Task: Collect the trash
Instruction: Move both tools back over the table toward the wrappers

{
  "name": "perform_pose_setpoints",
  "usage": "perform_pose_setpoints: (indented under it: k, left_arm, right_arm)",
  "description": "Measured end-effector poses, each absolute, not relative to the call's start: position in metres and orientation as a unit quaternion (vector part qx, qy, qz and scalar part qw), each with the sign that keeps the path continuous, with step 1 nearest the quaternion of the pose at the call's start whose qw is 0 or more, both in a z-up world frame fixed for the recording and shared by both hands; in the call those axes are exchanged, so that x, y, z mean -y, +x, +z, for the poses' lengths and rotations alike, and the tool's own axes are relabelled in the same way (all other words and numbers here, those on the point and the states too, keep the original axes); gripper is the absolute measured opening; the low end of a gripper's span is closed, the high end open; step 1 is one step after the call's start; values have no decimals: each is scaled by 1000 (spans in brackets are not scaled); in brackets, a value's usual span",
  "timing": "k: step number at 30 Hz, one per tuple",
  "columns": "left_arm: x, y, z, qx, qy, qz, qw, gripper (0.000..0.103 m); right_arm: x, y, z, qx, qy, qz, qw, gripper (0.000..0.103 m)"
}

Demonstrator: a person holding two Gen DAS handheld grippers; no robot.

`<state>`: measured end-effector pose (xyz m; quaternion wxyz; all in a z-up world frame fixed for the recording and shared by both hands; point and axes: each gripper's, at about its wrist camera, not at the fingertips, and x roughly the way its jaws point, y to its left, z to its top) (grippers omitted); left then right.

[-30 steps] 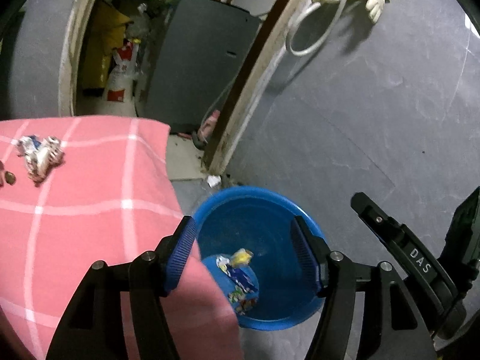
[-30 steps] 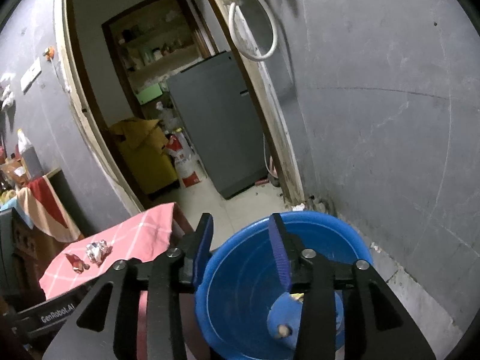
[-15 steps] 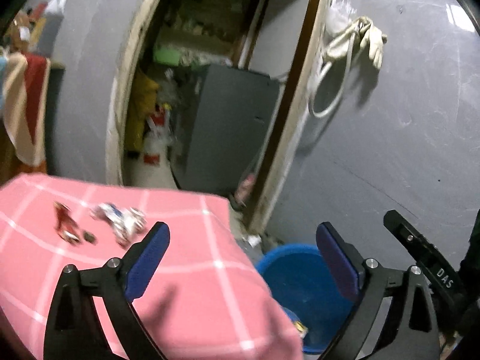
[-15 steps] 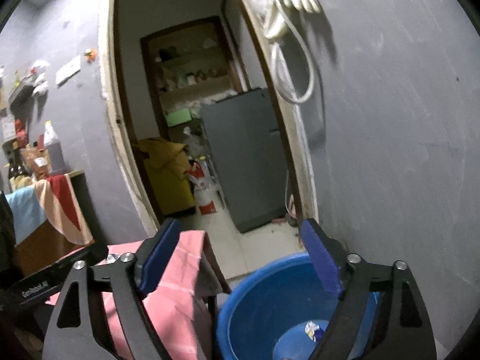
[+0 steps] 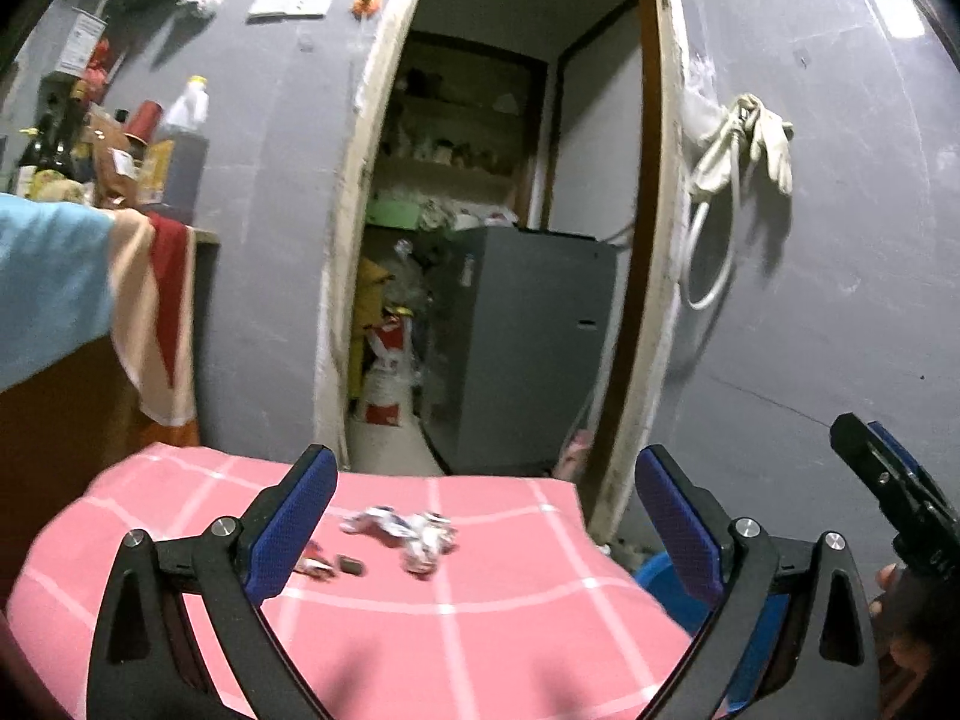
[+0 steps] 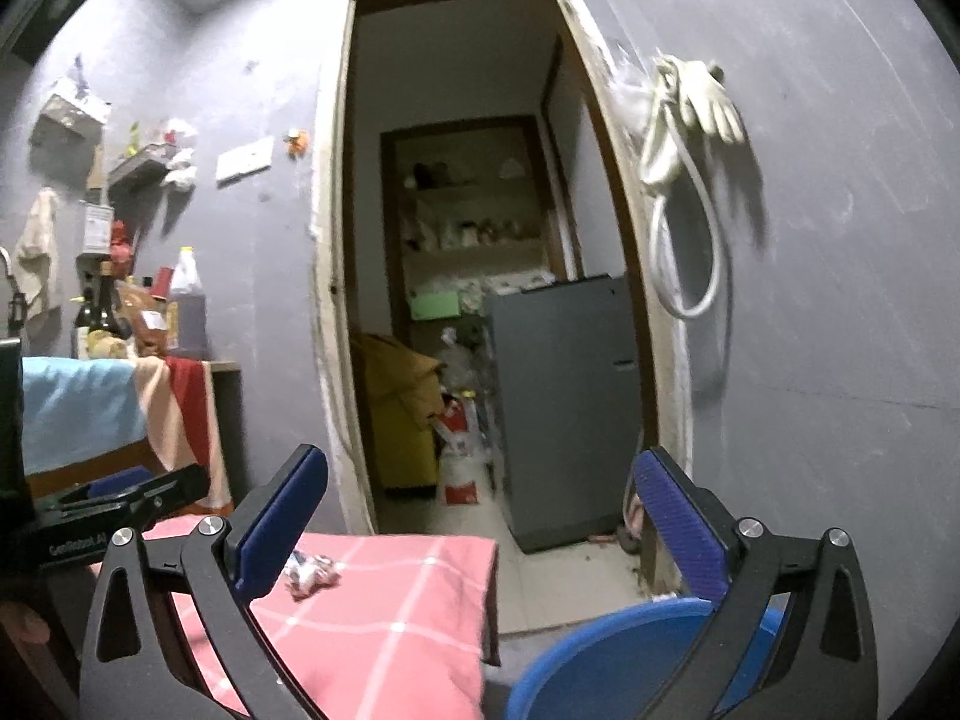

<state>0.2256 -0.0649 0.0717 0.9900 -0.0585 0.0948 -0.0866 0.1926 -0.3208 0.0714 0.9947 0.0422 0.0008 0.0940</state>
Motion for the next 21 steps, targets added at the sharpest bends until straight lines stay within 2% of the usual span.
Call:
perform_pose_setpoints:
  k: [11,16,21]
  left_arm:
    - [5,216,76,-69,-52,-35,996,98]
    - [-21,221,72,-80,-51,-20,995,98]
    - [-45,237,61,-125,-68,-1,990,98]
  right_arm:
    - [275,202,77,18,18,148,989,103]
    - [254,220,77,-3,12,175,985,103]
    - [231,250,70,-57,-9,192,980,103]
